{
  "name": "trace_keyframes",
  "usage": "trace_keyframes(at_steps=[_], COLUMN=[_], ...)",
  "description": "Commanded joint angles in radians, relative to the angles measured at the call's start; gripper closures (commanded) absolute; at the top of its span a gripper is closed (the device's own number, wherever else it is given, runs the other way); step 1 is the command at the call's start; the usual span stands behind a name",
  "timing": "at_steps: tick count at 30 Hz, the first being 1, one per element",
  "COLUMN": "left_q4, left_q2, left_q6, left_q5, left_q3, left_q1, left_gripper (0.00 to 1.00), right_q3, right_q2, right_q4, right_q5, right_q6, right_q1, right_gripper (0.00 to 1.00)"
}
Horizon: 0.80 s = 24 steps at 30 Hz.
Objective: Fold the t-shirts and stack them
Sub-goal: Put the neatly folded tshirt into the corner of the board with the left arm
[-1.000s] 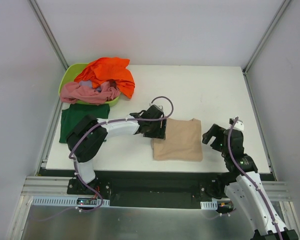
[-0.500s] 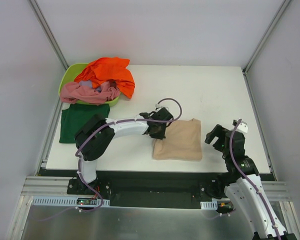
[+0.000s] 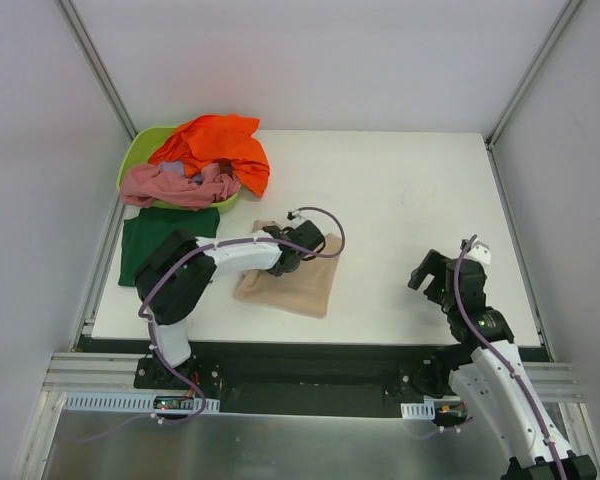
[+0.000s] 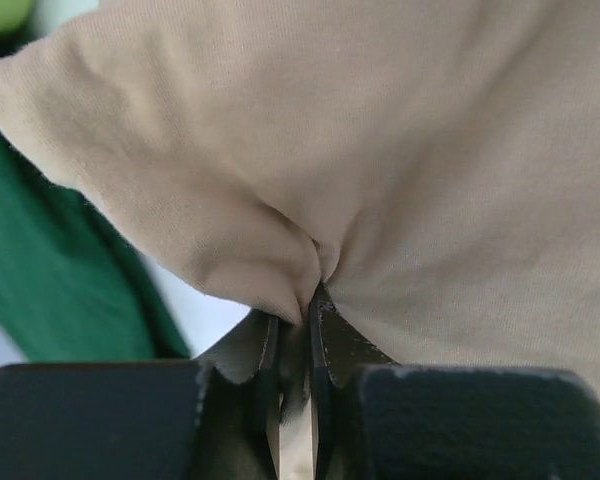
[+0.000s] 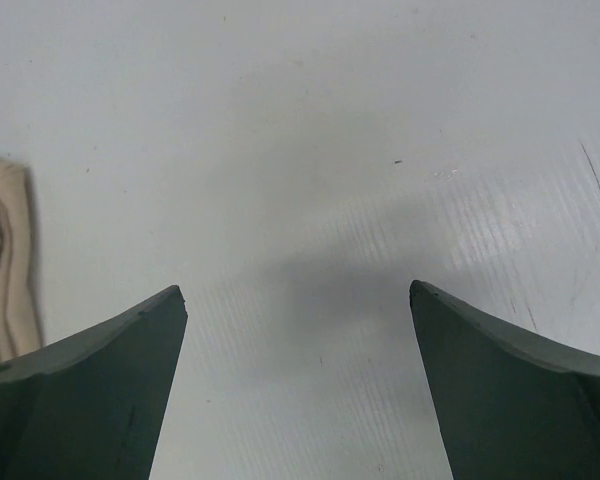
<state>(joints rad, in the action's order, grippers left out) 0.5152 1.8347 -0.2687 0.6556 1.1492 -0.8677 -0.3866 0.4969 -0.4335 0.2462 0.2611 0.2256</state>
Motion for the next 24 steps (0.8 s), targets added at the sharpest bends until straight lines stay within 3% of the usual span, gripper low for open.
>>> trace_keyframes(at_steps=[1, 10, 14, 18, 24], left_q4=[0.074, -0.012, -0.023, -0.020, -0.023], left_q2=[-0.084, -0.222, -0.270, -0.291, -0.409], left_q6=[0.230, 0.491, 0.522, 0.568, 0.560], left_q5=[0.156, 0.110, 0.101, 0.235, 0.216], left_q3=[-0.051, -0.009, -0.008, -0.016, -0.023], left_q1=[0.094, 0.274, 0.314, 0.343, 0.406], left_gripper=[1.00, 1.00, 1.00, 1.00, 1.00], right_q3=[-0.006, 0.006, 0.012, 0.014, 0.012], right_q2=[0.019, -0.006, -0.018, -0.015, -0.011], right_q4=[0.012, 0.018, 0.024, 0.029, 0.029], right_q5=[0.004, 0.027, 0.042, 0.048, 0.045], right_q6=[0.006, 0.012, 0.020, 0.021, 0.018], right_q1=[-0.005, -0.005, -0.005, -0.005, -0.005], right_gripper=[0.04, 0.04, 0.04, 0.04, 0.04])
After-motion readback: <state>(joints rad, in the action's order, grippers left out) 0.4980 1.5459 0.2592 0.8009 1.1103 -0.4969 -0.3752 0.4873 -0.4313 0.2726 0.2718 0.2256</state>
